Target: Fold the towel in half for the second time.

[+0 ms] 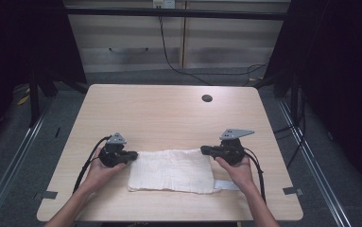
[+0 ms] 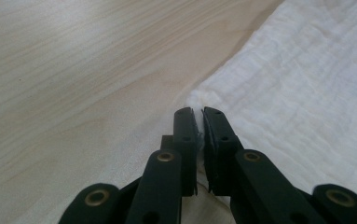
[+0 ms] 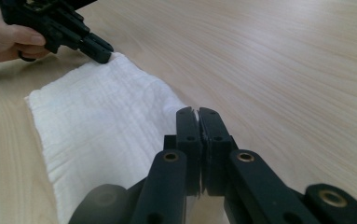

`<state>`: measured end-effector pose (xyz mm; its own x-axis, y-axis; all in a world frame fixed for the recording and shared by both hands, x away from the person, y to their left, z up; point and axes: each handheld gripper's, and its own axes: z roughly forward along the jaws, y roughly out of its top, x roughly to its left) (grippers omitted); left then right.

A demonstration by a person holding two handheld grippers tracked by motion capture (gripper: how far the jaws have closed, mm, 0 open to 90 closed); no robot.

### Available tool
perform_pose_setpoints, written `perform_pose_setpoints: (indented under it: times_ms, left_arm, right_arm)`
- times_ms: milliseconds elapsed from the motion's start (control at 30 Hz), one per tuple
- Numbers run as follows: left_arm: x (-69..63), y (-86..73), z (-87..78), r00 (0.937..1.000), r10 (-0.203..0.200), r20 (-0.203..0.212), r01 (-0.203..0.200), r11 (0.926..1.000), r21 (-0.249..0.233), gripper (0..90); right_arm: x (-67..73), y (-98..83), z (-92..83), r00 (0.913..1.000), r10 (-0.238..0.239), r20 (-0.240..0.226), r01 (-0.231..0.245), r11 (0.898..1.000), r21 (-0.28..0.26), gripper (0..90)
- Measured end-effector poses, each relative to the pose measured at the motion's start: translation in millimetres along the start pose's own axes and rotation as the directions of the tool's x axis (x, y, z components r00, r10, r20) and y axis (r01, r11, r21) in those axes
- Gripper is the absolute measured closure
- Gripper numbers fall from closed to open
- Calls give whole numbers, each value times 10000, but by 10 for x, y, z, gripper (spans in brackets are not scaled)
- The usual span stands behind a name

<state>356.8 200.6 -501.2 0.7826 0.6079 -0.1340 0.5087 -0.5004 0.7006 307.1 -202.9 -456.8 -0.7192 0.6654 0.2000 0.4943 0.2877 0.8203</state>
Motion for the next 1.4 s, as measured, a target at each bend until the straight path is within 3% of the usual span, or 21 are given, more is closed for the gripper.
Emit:
perform_pose_setpoints:
  times_ms: [433,867,1133,1400]
  left_arm:
    - [-9,-1,-5,10000,-67,-51,67,10000,46,844]
    - [-86,12,-5,9982,-40,-592,49,9999,149,850]
    - [-98,12,-7,9973,44,-729,-33,9999,153,852]
    - [-105,12,-4,9972,20,-743,-10,9999,139,852]
  right_arm:
    - [181,30,-82,9991,-340,-269,338,9994,-62,875]
    - [477,-200,-165,9944,-520,-918,542,9983,218,874]
    - [662,-350,-72,9849,-605,-1622,757,9931,893,874]
    - [740,-458,77,9717,-627,-2278,1071,9763,1879,874]
